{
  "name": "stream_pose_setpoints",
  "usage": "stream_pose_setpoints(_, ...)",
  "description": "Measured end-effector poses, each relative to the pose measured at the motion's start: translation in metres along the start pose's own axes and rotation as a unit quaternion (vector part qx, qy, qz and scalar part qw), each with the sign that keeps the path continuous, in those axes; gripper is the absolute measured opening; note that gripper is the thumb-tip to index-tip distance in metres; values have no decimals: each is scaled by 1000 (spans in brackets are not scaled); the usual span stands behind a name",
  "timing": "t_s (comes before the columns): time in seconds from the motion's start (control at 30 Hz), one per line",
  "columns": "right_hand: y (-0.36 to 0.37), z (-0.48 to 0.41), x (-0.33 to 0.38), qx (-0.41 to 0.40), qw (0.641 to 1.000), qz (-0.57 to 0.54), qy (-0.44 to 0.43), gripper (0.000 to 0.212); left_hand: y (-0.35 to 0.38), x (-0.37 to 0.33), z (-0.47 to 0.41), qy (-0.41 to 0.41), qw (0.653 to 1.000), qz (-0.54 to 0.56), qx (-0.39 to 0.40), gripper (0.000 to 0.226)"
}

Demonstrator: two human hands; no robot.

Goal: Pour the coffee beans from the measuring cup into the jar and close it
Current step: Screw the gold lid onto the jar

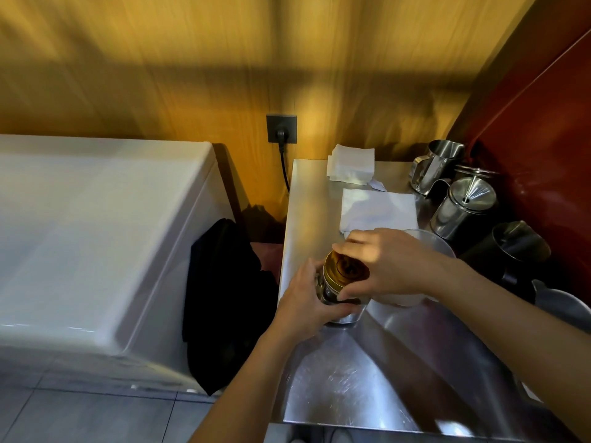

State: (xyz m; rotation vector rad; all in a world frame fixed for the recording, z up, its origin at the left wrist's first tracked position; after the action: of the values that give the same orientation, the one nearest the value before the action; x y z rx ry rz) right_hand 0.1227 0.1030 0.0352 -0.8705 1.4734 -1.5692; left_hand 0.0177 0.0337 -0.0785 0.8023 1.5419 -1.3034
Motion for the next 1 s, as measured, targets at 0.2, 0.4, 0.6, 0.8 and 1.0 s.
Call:
stream_pose_setpoints(0.2,10,9,6,8,992,-101,-78,71,1,-1,0,13,1000,-2,-5,66)
stream_pose_setpoints(0.4,2,7,2,-38,998,-59,-3,67,1,1,-1,12,1000,-11,-12,71)
stream_pose_setpoints(0.6,9,1,12,-15,991,-122,-44,69,1,-3,-1,32,999,9,-12,69)
stream_pose_setpoints(0.8,9,-3,4,-22,998,-44,36,62,1,0,0,10,1000,6,-8,67)
stream_pose_setpoints(1.0,11,-1,5,10,991,-128,-23,69,0,-2,0,16,1000,12,-12,68)
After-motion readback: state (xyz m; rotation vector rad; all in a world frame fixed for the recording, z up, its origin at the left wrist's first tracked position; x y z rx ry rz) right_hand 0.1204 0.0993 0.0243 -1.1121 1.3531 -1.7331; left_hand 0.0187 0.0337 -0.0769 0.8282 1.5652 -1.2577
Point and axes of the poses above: each hand's wrist, its own z-axis away from the middle knuckle, its own y-axis out of the palm, x = y × z, the point moved 5 cm from there along -z, towards the middle knuckle, and after that the axes turned 4 degrees about z, right-handed, at the moved point
